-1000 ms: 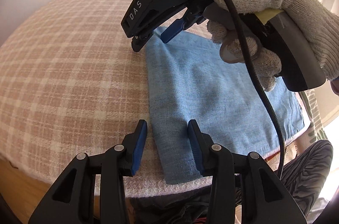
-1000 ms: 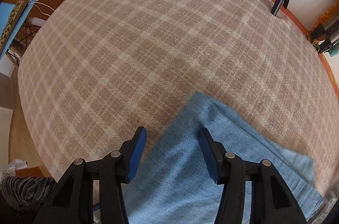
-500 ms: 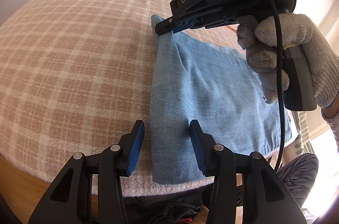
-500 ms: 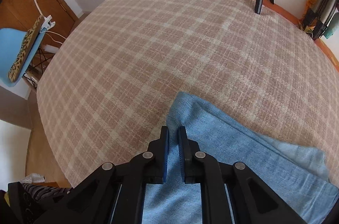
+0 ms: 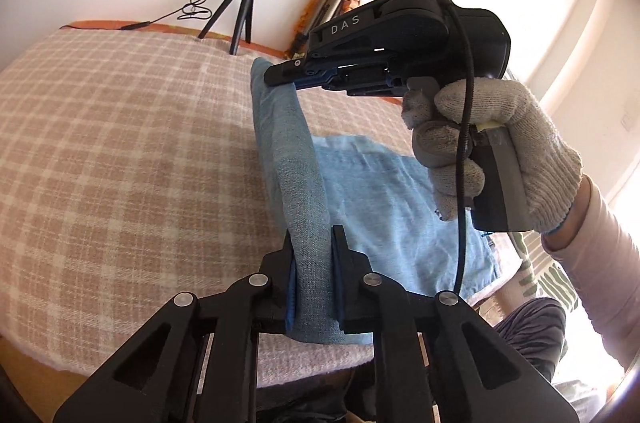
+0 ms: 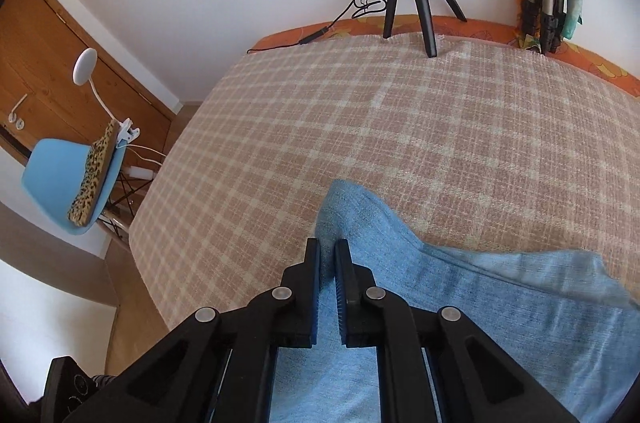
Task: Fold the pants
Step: 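Close the left tool on the folded edge beside the right tool, then lift the edge with both tools, fold it over the jeans, and open them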
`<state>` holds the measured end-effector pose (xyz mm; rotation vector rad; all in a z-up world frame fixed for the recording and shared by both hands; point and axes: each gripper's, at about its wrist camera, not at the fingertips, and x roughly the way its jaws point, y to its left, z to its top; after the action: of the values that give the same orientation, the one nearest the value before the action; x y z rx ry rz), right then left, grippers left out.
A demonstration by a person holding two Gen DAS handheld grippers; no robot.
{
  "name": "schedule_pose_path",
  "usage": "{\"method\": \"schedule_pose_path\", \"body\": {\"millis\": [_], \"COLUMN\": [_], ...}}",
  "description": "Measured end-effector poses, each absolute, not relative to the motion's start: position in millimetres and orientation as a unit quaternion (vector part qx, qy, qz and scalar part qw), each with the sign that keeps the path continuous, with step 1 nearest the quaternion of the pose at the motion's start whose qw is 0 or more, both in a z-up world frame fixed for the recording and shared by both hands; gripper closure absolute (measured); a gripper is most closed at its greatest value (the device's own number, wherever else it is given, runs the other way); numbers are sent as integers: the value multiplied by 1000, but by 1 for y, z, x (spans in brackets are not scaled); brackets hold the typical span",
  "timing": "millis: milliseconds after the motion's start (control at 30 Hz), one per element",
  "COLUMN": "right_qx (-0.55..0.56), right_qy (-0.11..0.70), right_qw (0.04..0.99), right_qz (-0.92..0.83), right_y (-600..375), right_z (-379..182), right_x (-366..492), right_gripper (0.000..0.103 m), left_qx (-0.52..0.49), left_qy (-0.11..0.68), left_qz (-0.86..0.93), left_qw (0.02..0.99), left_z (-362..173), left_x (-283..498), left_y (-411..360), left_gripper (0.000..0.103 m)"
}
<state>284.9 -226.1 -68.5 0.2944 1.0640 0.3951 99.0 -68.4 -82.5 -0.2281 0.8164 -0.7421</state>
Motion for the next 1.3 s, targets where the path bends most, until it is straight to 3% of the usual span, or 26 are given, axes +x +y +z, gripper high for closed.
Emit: {"method": "schedule_pose_path", "body": {"millis": [533,1300], "right_qx": [241,343], "right_qy": [421,379], "right_qw": [865,860], "right_qz": [132,14], "right_y": [-377,-582], "right_z": [-38,-85], "right_x": [220,117], "right_gripper": [99,100], "left_qx": [-65,-15], "left_qy": [354,391], "left_qz": [-472,-573], "left_qw": [805,721], "left_z": [-47,-73], "left_x": [70,34], "left_y": [-180,-363], "left_gripper": [91,91]}}
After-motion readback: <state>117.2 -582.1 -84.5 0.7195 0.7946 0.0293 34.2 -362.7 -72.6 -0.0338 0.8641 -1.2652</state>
